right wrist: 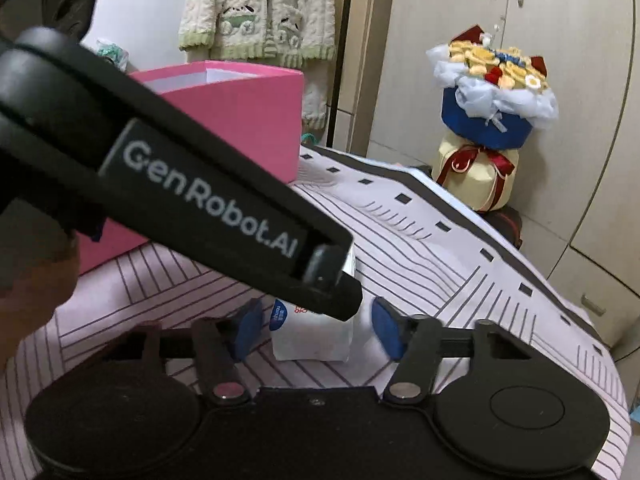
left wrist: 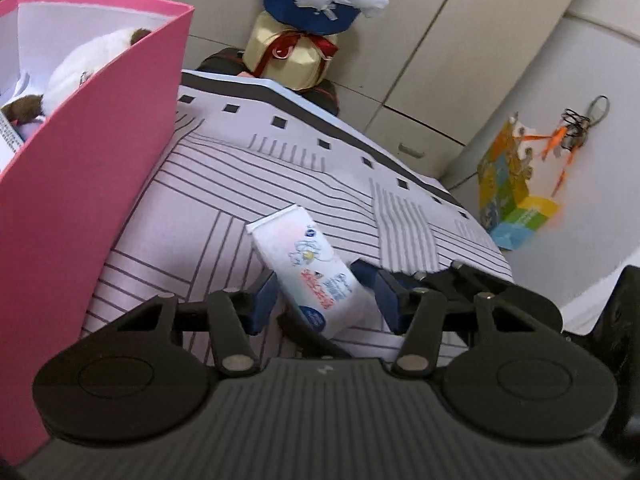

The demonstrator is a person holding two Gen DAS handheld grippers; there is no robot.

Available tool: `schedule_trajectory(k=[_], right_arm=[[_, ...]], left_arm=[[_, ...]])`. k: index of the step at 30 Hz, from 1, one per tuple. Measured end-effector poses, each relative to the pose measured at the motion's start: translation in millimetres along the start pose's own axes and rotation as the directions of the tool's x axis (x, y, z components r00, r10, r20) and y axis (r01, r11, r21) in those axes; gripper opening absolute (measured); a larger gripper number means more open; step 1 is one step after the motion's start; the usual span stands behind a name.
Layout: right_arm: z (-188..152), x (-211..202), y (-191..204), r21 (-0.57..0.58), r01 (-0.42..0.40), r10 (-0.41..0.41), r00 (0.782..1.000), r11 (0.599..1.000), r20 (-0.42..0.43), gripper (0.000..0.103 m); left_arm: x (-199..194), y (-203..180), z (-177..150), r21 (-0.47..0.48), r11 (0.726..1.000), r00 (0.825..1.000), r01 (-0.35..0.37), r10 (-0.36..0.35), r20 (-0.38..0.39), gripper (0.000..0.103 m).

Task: Organize soft objects
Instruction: 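Move both tools toward the small white tissue pack on the sheet, then close both grippers on the white tissue pack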

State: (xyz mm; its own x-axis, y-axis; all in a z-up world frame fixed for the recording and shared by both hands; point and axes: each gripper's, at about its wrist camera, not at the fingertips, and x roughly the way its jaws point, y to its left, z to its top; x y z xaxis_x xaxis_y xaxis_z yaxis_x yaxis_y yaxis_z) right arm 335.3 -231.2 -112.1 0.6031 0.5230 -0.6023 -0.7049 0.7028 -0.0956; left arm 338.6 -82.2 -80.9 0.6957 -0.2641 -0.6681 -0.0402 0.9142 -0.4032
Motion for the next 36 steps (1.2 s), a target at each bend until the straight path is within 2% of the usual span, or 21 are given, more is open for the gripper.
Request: schedule_trajectory(k=[5,9,12,16,24,36], right_arm=[[-1.1,-0.7,2.7,0.058,0.034,-0.034,0.999,0.998,-0.004,0.047],[-2.2,-1.9,2.9,0.16,0.053,-0.049,0.998,0.986,-0.027,0.046],[-4.7,-4.7,7.8,0.191,0.086,-0.082,0.996,0.978,-0.03,0.046],[-6.8,-11.3,9.5,0.23,0.099,-0.095,0.995,0.968,-0.031,0.046],[-10.3,-29.7,13.7,0.307,0.095,-0.091,0.995,0.947,-0.027,0.045],[-19.7,-77.4,55.4,0.371,0.143,-0.155,0.988,0.918,0.004,0.045]], left_arm=[[8.7,5.1,-1.3,-0.026,1.0,1.0,-0.006,0.006,0.002,0.049],[15.6,8.9,-4.4,-0.058,0.998,1.0,0.015,-0.017,-0.025,0.047],[14.8,9.4,-5.6,-0.062,0.998,1.0,0.013,-0.015,-0.027,0.04],[10.7,9.6,-7.9,-0.033,0.999,0.999,0.02,-0.021,-0.034,0.033],[-10.2,-1.5,-18.8,0.041,0.999,0.999,0.027,-0.026,-0.03,0.033],[-62.7,-11.9,-44.9,0.129,0.99,0.998,0.061,-0.058,-0.026,0.033]])
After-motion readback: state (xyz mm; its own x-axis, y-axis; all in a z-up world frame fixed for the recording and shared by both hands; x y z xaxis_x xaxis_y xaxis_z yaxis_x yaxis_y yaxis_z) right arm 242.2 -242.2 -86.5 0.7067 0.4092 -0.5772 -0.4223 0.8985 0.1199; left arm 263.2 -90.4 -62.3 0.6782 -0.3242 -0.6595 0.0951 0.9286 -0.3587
